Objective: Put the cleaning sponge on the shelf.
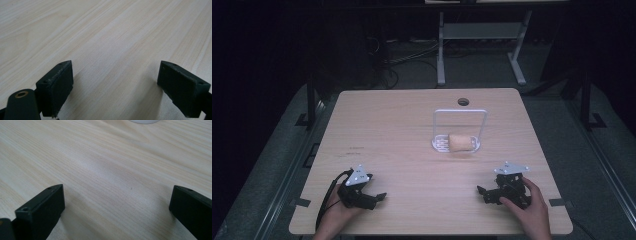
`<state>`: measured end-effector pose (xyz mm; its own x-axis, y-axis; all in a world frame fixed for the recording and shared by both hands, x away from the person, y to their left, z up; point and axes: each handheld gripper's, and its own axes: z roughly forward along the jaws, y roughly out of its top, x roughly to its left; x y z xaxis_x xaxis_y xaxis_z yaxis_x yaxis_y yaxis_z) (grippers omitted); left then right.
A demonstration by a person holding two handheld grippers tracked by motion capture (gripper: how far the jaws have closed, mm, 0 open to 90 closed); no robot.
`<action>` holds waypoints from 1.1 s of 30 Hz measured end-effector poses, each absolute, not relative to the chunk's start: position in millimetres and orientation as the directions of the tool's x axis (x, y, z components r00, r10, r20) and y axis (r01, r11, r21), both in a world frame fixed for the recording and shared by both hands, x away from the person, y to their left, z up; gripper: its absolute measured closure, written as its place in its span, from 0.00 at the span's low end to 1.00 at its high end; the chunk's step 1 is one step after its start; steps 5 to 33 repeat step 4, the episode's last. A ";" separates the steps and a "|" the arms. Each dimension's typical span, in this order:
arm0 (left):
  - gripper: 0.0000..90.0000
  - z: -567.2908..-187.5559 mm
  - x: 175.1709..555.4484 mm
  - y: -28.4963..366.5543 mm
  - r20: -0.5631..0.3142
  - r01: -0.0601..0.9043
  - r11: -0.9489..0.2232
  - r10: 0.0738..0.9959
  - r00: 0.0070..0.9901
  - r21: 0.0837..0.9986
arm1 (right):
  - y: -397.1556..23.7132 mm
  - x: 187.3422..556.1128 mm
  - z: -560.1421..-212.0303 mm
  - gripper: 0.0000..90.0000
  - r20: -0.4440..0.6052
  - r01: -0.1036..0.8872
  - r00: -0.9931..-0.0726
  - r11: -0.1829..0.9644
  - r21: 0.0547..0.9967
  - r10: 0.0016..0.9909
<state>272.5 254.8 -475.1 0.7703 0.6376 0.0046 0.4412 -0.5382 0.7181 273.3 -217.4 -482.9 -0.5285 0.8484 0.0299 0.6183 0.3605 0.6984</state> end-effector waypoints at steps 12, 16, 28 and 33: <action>0.14 -475.1 272.5 254.8 0.004 0.441 -0.538 0.638 0.770 0.718 | -217.4 273.3 -482.9 0.00 0.030 0.618 -0.529 0.361 0.699 0.848; 0.14 -475.1 272.5 254.8 0.004 0.441 -0.538 0.638 0.770 0.718 | -217.4 273.3 -482.9 0.00 0.030 0.618 -0.529 0.361 0.699 0.848; 0.14 -475.1 272.5 254.8 0.004 0.441 -0.538 0.638 0.770 0.718 | -217.4 273.3 -482.9 0.00 0.030 0.618 -0.529 0.361 0.699 0.848; 0.14 -475.1 272.5 254.8 0.004 0.441 -0.538 0.638 0.770 0.718 | -217.4 273.3 -482.9 0.00 0.030 0.618 -0.529 0.361 0.699 0.848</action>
